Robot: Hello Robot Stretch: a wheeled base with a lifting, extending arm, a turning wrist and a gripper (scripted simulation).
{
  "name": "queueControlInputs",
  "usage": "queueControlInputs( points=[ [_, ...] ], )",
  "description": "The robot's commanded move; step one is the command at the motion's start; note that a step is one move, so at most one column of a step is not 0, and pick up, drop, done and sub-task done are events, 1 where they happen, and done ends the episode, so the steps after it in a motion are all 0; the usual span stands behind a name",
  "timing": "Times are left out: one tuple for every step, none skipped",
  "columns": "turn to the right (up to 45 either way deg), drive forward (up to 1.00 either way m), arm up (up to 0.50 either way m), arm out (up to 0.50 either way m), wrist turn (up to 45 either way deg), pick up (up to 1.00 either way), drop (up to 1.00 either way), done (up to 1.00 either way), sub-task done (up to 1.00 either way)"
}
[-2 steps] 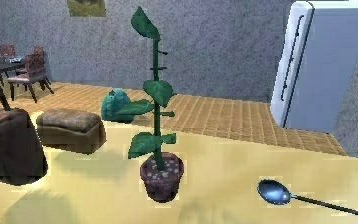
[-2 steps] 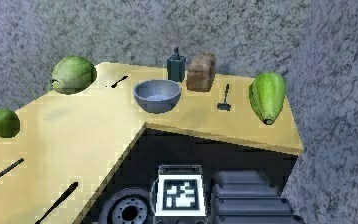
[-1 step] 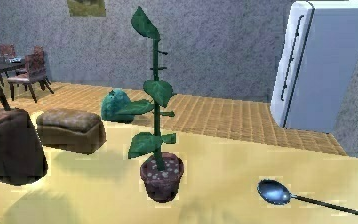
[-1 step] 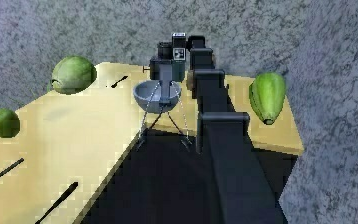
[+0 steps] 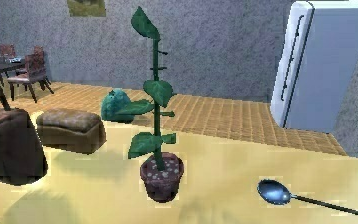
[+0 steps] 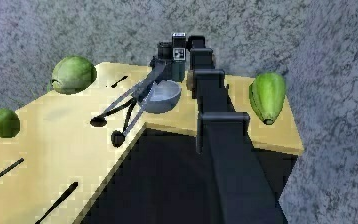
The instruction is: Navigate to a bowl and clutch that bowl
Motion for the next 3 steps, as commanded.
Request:
queueControlInputs(
  points=[
    [0.0,0.00,0.00,0.00,45.0,0.00,0.00,0.00,0.00],
    [0.0,0.00,0.00,0.00,45.0,0.00,0.00,0.00,0.00],
    [0.0,0.00,0.00,0.00,30.0,0.00,0.00,0.00,0.00]
  ],
)
